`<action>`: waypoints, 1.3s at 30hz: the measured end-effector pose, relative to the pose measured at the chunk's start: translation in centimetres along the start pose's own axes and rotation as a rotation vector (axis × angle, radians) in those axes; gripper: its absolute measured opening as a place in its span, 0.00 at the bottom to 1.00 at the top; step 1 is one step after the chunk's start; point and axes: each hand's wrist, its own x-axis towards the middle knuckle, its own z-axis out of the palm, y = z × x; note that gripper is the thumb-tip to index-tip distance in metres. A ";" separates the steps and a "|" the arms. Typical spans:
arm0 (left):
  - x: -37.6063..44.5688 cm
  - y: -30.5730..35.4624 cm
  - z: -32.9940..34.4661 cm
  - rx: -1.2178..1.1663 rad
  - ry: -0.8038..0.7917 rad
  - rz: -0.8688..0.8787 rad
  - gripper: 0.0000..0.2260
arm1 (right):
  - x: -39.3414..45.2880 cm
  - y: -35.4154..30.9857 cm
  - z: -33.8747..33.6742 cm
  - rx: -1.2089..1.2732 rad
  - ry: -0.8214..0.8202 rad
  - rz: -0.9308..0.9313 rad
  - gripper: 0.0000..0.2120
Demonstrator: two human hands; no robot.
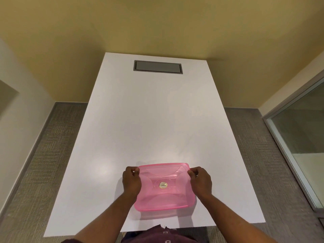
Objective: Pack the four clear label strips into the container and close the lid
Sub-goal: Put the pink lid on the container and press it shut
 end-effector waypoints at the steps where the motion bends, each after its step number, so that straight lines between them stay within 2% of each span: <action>1: 0.0 0.0 0.0 -0.006 -0.003 -0.005 0.08 | 0.0 0.0 0.0 0.008 -0.001 0.006 0.04; 7: 0.3 0.1 -0.1 -0.036 -0.014 -0.026 0.07 | 0.4 -0.1 0.1 0.144 -0.049 0.145 0.04; 11: 0.3 0.1 -0.1 -0.041 -0.015 -0.011 0.09 | 1.4 0.3 -0.1 0.257 -0.149 0.278 0.02; 16: 0.1 0.4 -0.1 -0.064 -0.020 -0.005 0.09 | 1.7 -0.3 -0.6 0.170 -0.138 0.249 0.09; 19: 0.0 0.5 -0.1 -0.065 -0.018 -0.003 0.08 | 2.2 -0.1 -1.1 0.202 -0.202 0.286 0.11; 23: 0.2 0.2 -0.2 -0.049 -0.027 0.014 0.08 | 3.5 -0.7 -2.1 0.280 -0.313 0.296 0.06; 26: 0.4 -0.1 -0.2 -0.028 -0.030 0.018 0.08 | 4.3 -1.6 -1.9 0.351 -0.370 0.301 0.14; 29: 0.5 -0.2 -0.2 -0.024 -0.037 0.014 0.07 | 4.7 -1.9 -0.9 0.305 -0.308 0.277 0.27; 30: 0.5 -0.2 -0.2 -0.029 -0.038 0.017 0.07 | 4.6 -1.7 -0.5 0.283 -0.286 0.263 0.28; 34: 0.4 -0.2 -0.1 -0.050 -0.037 0.015 0.07 | 4.3 -1.6 0.2 0.252 -0.205 0.228 0.18; 39: 0.9 -0.1 0.1 -0.048 -0.027 0.009 0.06 | 4.5 -1.8 0.7 0.260 -0.186 0.228 0.15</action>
